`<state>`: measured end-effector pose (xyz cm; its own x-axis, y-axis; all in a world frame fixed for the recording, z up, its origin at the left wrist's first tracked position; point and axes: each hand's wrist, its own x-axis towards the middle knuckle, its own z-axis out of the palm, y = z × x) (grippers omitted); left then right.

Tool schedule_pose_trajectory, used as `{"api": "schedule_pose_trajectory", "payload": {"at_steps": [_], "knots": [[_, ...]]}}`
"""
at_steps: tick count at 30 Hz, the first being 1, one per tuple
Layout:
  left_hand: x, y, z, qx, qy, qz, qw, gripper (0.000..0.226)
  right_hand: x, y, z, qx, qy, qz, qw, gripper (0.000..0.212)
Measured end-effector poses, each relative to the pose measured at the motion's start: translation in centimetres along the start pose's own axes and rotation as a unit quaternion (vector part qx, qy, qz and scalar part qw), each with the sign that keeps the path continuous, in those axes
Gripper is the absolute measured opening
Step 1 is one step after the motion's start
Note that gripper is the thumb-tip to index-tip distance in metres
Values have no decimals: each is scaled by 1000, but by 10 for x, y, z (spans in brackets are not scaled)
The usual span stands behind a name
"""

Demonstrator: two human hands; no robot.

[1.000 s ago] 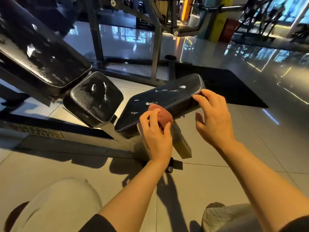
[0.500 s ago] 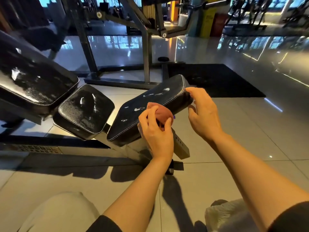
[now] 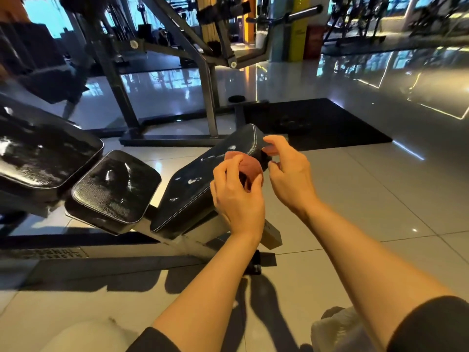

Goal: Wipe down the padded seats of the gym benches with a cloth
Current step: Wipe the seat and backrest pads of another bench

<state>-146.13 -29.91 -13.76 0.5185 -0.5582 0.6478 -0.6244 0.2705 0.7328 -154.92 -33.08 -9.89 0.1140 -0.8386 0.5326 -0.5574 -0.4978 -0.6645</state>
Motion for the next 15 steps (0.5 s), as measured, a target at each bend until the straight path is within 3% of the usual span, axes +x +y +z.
{"api": "schedule_pose_trajectory", "payload": {"at_steps": [4,8,12,15], "knots": [[16,22,9,-22,-44,18,999,42,1,2,-4,53,7,-3,999,35],[27,29,5,-89,-115,74,987,46,3,3,-11,127,77,21,989,29],[32,30,-7,-184,-185,59,963,60,4,-2,-17,290,8,21,957,47],[36,18,-24,-200,-234,39,951,67,3,-8,-12,245,24,-10,969,50]]}}
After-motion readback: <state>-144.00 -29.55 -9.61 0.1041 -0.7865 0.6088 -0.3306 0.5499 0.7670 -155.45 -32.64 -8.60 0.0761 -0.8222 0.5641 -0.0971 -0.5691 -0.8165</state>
